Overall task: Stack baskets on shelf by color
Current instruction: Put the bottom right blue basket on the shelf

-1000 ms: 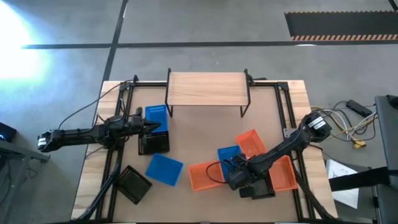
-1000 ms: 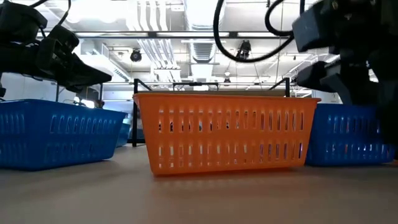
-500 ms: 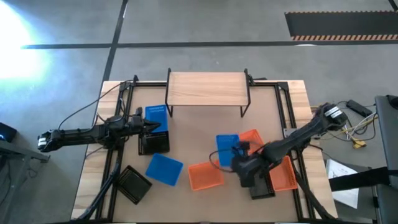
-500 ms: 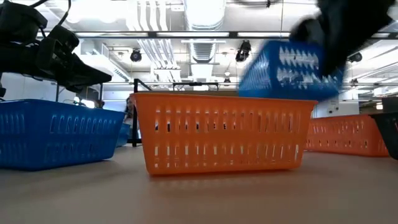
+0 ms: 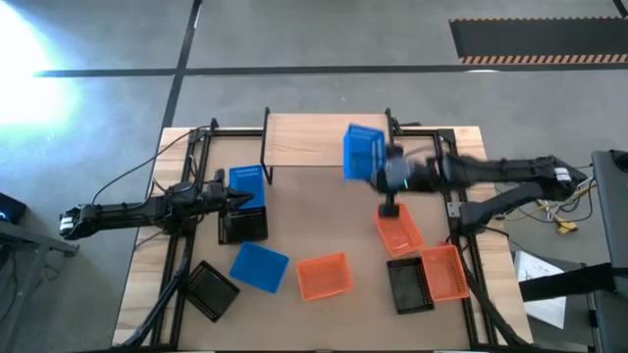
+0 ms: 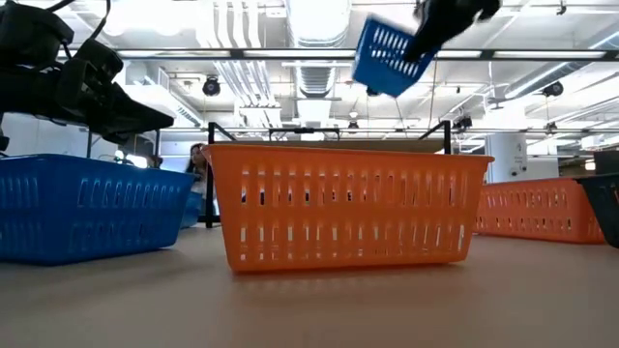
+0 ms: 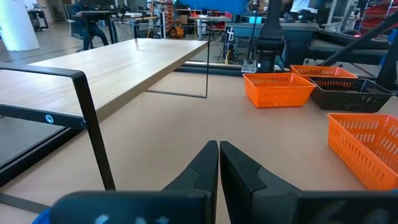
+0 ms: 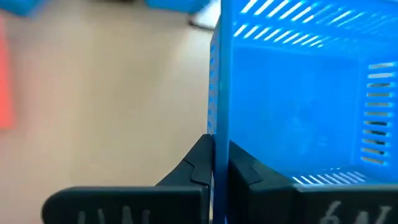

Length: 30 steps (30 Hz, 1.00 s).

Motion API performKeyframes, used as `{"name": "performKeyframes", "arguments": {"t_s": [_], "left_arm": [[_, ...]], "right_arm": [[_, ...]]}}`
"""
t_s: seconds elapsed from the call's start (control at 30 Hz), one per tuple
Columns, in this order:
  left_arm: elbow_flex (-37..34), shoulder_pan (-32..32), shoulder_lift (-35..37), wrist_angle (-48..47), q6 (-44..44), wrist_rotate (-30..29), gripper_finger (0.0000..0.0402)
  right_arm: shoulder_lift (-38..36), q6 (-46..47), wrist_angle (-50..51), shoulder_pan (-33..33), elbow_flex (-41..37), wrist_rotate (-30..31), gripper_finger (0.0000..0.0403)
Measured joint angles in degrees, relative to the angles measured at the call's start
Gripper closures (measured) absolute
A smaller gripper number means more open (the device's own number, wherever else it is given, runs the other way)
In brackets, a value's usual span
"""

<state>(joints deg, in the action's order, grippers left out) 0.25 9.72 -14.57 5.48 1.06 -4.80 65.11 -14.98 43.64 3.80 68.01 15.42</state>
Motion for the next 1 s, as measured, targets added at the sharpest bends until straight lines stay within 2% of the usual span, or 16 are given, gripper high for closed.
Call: {"name": "performKeyframes", "arguments": {"t_s": [0.1, 0.17, 0.3, 0.43, 0.63, 1.0], "left_arm": [[0.0, 0.0, 0.0, 0.0, 0.0, 0.0, 0.0402], [0.0, 0.0, 0.0, 0.0, 0.0, 0.0, 0.0402], [0.0, 0.0, 0.0, 0.0, 0.0, 0.0, 0.0402], [0.0, 0.0, 0.0, 0.0, 0.0, 0.0, 0.0402], [0.0, 0.0, 0.0, 0.0, 0.0, 0.0, 0.0402], [0.0, 0.0, 0.0, 0.0, 0.0, 0.0, 0.0402]], "right_arm": [[2.4, -5.0, 0.2, 11.5, 0.8, -9.2, 0.0394], [4.6, -6.3, 1.6, 17.4, 1.8, -13.3, 0.0394], [8.8, -8.9, 7.7, 23.6, 5.2, -15.5, 0.0394], [12.8, -11.2, 14.9, 25.2, 8.5, -15.7, 0.0394], [16.5, -11.9, 18.5, 25.3, 11.0, -15.3, 0.0394], [15.1, -15.1, 19.5, 25.2, 11.5, -13.9, 0.0383]]}}
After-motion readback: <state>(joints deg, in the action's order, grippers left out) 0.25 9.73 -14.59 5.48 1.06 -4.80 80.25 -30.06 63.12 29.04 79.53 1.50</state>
